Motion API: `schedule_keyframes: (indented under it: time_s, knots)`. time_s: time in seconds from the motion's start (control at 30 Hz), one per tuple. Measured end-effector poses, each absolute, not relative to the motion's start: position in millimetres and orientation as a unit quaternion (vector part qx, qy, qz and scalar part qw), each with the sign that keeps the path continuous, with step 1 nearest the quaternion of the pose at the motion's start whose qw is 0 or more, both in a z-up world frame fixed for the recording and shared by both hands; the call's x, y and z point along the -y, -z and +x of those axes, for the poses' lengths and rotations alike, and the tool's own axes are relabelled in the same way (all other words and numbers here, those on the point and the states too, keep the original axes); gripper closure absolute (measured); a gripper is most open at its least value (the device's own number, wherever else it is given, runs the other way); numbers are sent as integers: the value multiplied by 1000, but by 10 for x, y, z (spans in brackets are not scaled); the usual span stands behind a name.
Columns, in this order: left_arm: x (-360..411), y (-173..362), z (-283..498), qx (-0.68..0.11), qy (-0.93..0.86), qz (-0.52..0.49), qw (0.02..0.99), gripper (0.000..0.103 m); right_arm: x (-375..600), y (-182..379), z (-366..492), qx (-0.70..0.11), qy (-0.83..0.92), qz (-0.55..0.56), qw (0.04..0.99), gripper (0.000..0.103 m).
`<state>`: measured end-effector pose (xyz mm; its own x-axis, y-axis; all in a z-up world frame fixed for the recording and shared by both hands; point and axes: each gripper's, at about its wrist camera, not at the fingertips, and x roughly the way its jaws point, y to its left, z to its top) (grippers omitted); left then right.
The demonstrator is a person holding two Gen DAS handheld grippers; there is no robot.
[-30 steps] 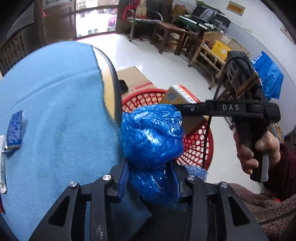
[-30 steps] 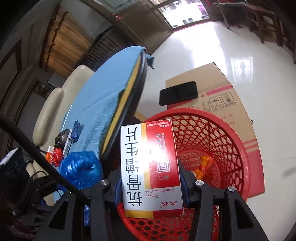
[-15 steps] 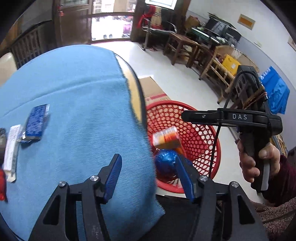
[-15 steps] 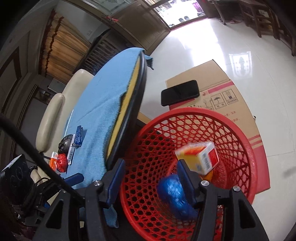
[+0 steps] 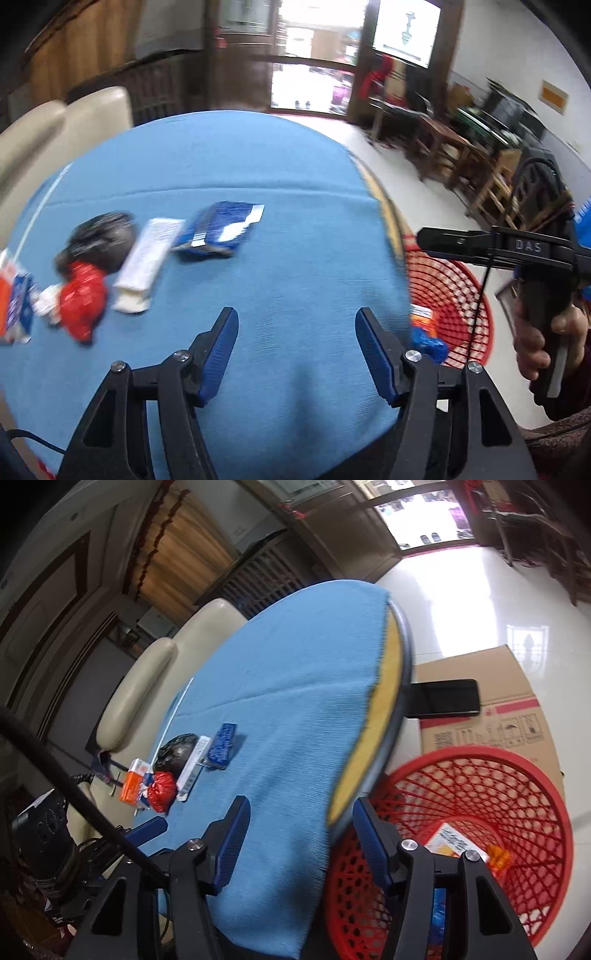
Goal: Collect trash
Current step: 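Grasp the red plastic bag with the left tool while the right tool grasps the blue packet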
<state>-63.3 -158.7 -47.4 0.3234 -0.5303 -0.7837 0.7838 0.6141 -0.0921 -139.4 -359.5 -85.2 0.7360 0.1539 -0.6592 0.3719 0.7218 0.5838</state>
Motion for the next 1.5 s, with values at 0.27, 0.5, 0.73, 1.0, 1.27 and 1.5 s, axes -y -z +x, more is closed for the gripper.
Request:
schedule_keyframes:
  time_s: [0.27, 0.5, 0.73, 1.0, 1.27, 1.5]
  knots:
    - [716, 539, -181, -425, 305, 114, 845, 36, 3092, 705, -798, -380, 1, 326, 866, 41]
    - [-16, 643, 216, -448, 218, 64, 865, 35, 2748, 692, -437, -400, -33, 302, 865, 41]
    - [63, 567, 495, -446, 225, 44, 865, 34, 2649, 682, -101, -416, -14, 268, 869, 41]
    - [442, 633, 937, -458, 248, 52, 852, 33, 2942, 679, 480, -422, 13, 244, 873, 41]
    - [580, 864, 1236, -495, 261, 46, 827, 33, 3120, 941, 1121, -466, -20, 238, 852, 40]
    - [666, 1007, 1265, -508, 274, 67, 814, 52, 2773, 1008, 1095, -503, -65, 141, 850, 36]
